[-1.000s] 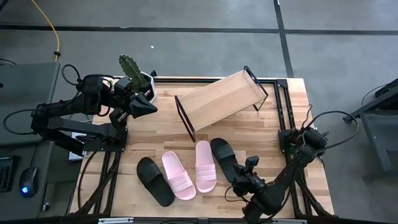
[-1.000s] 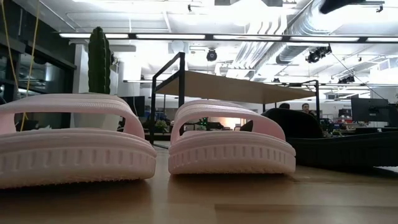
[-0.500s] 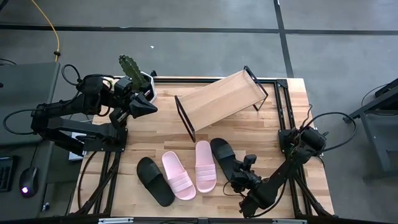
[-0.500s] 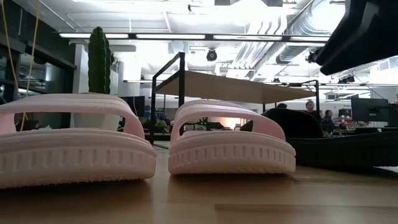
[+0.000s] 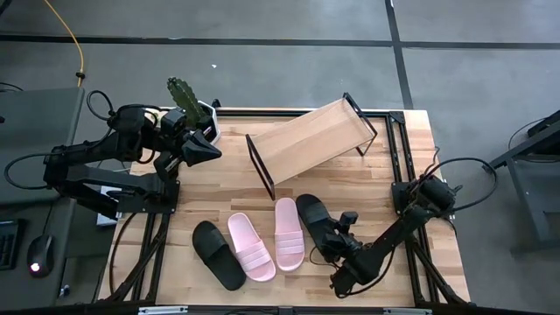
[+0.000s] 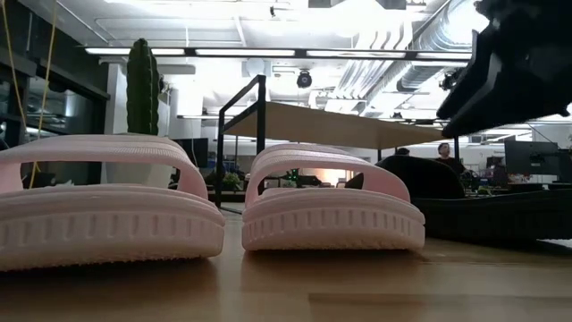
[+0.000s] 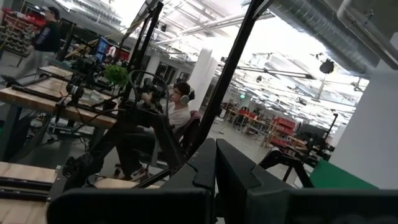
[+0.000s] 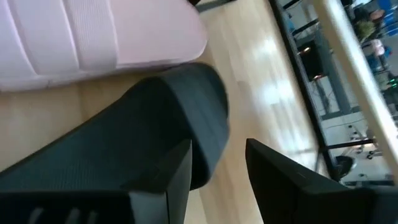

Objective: Pick and place slides into the shelf
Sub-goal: Put the right black slide on the shelf

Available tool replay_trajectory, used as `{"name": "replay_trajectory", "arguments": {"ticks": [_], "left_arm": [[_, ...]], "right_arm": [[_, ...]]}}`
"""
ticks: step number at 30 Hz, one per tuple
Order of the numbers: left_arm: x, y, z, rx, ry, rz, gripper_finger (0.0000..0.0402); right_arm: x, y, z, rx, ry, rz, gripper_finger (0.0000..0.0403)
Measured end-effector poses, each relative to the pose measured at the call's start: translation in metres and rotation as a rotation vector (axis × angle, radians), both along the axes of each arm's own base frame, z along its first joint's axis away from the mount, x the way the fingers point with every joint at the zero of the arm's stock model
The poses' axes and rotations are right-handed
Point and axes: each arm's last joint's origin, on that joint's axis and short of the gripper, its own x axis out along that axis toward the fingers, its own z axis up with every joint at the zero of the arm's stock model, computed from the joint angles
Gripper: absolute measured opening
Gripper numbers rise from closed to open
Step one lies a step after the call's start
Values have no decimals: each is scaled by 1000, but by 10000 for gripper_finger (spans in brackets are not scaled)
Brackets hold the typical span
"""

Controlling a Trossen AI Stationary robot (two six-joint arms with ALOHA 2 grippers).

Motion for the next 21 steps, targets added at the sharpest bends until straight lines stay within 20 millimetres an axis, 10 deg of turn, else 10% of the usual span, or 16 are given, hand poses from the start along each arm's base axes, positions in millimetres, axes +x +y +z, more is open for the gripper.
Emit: {"name": "replay_trajectory", "arguments": {"ticks": [21], "left_arm": [[0,0,-1,-2,9,0,1]], "right_arm": [[7,-3,-9,20,-17,25,212]]}}
